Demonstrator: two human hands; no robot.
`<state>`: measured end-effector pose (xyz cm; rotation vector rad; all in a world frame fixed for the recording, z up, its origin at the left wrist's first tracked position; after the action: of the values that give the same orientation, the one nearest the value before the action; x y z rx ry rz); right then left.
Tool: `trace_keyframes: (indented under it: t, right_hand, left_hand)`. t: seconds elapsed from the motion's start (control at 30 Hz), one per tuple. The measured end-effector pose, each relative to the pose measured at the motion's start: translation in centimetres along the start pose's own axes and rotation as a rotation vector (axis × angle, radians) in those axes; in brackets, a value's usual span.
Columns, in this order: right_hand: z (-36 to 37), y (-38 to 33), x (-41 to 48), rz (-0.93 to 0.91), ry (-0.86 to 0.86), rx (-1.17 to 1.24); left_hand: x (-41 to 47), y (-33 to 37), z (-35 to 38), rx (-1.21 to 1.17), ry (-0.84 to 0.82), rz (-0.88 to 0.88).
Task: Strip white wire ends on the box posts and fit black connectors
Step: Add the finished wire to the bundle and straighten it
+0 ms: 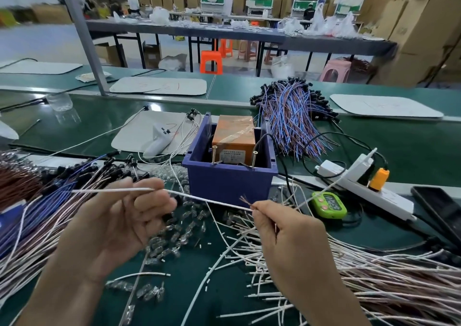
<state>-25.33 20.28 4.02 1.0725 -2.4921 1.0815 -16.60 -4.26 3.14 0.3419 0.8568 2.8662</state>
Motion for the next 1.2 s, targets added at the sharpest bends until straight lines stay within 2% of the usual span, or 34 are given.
trace_keyframes:
  t: [0.03,0.13,0.17,0.2,0.23,0.27,0.37,0.47,0.57,0.8,0.9,1.2]
  right_hand:
    - [0.5,0.0,-0.1,0.022,-0.043,0.024]
    - [1.9,0.3,-0.5,0.079,-0.171,0.097]
    - [2.3,0.4,-0.5,0.093,-0.208,0.109]
    - [2.5,0.5,-0.5,0.104,-0.227,0.110]
    - [2.4,0.6,-0.5,0.117,-0.219,0.108]
    - [2.1,0.6,-0.4,0.127,-0.189,0.104]
    - [0.8,1.1,0.1,0.156,-0.049,0.181]
    - [-0.6,1.5,0.9,0.198,0.047,0.400]
    - [-2.1,1.4,2.1,0.182,0.012,0.350]
    - [-4.3,1.1,5.7,0.137,-0.110,0.243]
    - [-4.0,1.7,6.8,0.146,-0.167,0.200]
    - [-3.3,3.0,8.1,0.140,-0.144,0.130]
  left_hand:
    - [0.1,-0.1,-0.1,0.005,-0.054,0.030]
    - [1.7,-1.1,-1.0,0.132,0.021,0.151]
    - [1.8,-1.1,-1.5,0.219,0.178,0.187]
    - [1.6,-0.8,-2.2,0.465,0.400,0.277]
    - [1.6,-0.8,-2.1,0.642,0.518,0.305]
    - [1.9,-1.1,-1.8,0.764,0.550,0.286]
    - [2.4,-2.3,-1.3,0.965,0.594,0.206]
    - [2.5,-2.7,-0.5,0.930,0.551,0.186]
    - [2.7,-3.0,0.8,0.886,0.527,0.200]
    - [4.0,-2.6,3.1,1.625,0.689,0.305]
    - [4.6,-2.3,4.0,1.827,0.756,0.343]
    - [4.2,-2.5,2.9,1.865,0.942,0.337]
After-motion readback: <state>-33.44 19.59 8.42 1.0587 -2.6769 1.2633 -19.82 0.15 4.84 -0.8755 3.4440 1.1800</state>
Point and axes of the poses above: each hand's wrist, its own x-axis towards the middle knuckle, its own z-axis out of the palm, y = z × x, the point moved 4 cm from there along x, towards the middle knuckle, and after that the axes turned 11 degrees about -y, right-handed, at the moved point
